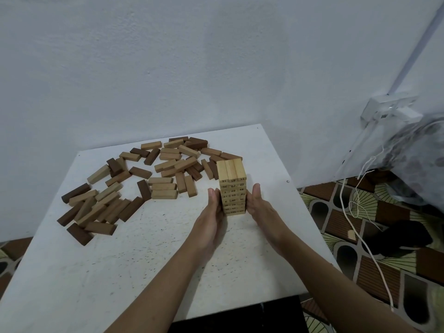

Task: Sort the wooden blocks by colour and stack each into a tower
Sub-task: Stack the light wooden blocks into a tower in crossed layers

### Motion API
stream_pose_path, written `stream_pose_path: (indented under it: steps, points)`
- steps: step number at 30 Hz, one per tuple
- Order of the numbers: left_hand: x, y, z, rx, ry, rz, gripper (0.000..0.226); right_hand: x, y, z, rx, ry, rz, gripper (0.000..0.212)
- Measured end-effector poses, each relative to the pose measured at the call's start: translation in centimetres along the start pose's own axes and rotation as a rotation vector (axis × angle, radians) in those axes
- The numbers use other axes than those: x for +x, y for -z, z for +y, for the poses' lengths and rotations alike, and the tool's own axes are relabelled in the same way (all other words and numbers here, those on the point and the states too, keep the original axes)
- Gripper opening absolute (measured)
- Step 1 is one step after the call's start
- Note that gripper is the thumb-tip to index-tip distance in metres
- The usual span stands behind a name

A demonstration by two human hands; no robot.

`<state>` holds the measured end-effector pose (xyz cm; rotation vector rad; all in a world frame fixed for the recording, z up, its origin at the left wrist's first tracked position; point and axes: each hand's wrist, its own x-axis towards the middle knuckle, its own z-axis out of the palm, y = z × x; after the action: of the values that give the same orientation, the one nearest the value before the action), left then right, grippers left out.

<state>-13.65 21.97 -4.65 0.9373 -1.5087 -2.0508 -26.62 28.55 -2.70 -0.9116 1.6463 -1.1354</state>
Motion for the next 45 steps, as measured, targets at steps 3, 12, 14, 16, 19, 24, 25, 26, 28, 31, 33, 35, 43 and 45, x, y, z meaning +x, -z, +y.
stream_pose_path:
  steps: [3,12,14,16,19,24,25,26,28,31,33,35,43,45]
  points:
    - [0.0,0.1,0.0,0.020,0.000,0.014,0.062,-0.1,-0.1,0.1,0.007,0.001,-0.008,0.041]
    - [0.1,0.1,-0.2,0.029,0.028,-0.004,0.063,0.0,0.0,0.1,0.019,-0.033,-0.016,0.045]
    - [0.1,0.1,-0.2,0.045,0.032,0.005,0.060,-0.1,-0.1,0.1,0.023,-0.029,-0.016,0.043]
    - [0.1,0.0,-0.2,0.053,0.040,0.004,0.052,-0.1,-0.1,0.0,0.022,-0.023,-0.018,0.040]
    - [0.0,0.0,-0.1,0.064,0.044,0.001,0.049,-0.2,-0.2,0.0,0.014,-0.023,-0.016,0.039]
    - [-0.3,-0.1,0.2,0.050,0.031,0.006,0.051,-0.3,-0.3,-0.1,0.011,-0.024,-0.003,0.037]
    - [-0.3,-0.2,0.3,0.049,0.033,0.000,0.052,-0.2,-0.3,-0.2,0.007,-0.027,-0.002,0.036]
    - [-0.3,-0.3,0.4,0.047,0.028,-0.004,0.052,-0.2,-0.3,-0.2,0.000,-0.027,-0.002,0.036]
    - [-0.3,-0.2,0.5,0.047,0.023,0.005,0.051,-0.1,-0.3,-0.1,-0.014,-0.020,0.005,0.037]
    - [-0.6,0.2,1.1,0.073,-0.001,0.061,0.073,0.1,0.0,0.2,-0.025,0.014,0.043,0.046]
    - [-0.7,0.5,2.1,0.086,-0.018,0.123,0.092,0.2,0.3,0.3,-0.012,0.014,0.085,0.053]
    - [-0.6,1.0,3.0,0.077,-0.078,0.187,0.090,0.1,0.4,-0.2,0.041,0.032,0.134,0.042]
    - [-2.2,0.4,5.1,0.248,-0.168,0.219,0.048,-1.0,0.8,-3.3,0.010,0.226,0.158,0.025]
    - [-2.6,-0.1,5.3,0.352,-0.178,0.209,0.049,-1.1,0.6,-3.4,-0.004,0.259,0.147,0.026]
